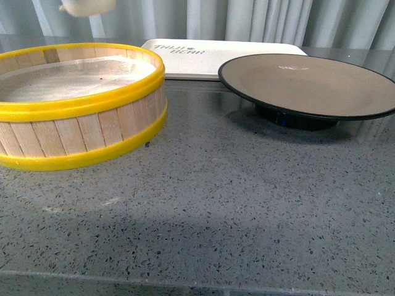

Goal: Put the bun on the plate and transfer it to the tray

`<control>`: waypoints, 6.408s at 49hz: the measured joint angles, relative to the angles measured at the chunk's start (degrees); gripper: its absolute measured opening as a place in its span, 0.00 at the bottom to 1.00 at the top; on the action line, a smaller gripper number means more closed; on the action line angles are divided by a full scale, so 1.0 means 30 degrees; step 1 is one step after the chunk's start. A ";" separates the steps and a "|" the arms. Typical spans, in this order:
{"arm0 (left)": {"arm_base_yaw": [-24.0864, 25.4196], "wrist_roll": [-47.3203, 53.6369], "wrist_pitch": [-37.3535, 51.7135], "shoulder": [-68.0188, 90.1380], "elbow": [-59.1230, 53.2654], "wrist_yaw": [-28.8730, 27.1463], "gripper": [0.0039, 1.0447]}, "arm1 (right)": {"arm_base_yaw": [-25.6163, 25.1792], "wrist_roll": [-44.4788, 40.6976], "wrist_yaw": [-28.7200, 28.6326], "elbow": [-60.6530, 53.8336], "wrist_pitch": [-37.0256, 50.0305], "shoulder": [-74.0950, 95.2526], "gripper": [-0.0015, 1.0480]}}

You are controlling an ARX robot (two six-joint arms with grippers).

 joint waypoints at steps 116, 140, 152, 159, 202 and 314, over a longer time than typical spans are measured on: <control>-0.9245 0.1996 -0.0823 0.9471 0.8357 -0.3140 0.59 | 0.0000 -0.0007 0.0000 0.0000 0.0000 0.0000 0.92; -0.8422 0.1668 0.1355 0.4095 0.5238 -0.3031 0.94 | 0.0000 -0.0007 0.0000 0.0000 0.0000 0.0000 0.92; -0.5544 0.2135 0.2688 -0.7242 -0.3708 -0.1719 0.94 | 0.0000 -0.0007 0.0000 0.0000 0.0000 0.0000 0.92; -0.2943 -0.0568 0.7111 -1.1169 -0.9311 -0.5319 0.76 | 0.0000 -0.0007 0.0000 0.0000 0.0000 0.0000 0.92; 0.4605 -0.2470 1.2087 -2.0924 -2.4064 0.0721 0.04 | 0.0000 -0.0007 -0.0007 0.0000 0.0000 0.0000 0.92; 0.4605 -0.2477 0.5472 -3.0104 -2.6148 0.0816 0.94 | -0.5260 -0.0153 -0.0226 0.4772 1.1679 1.4375 0.92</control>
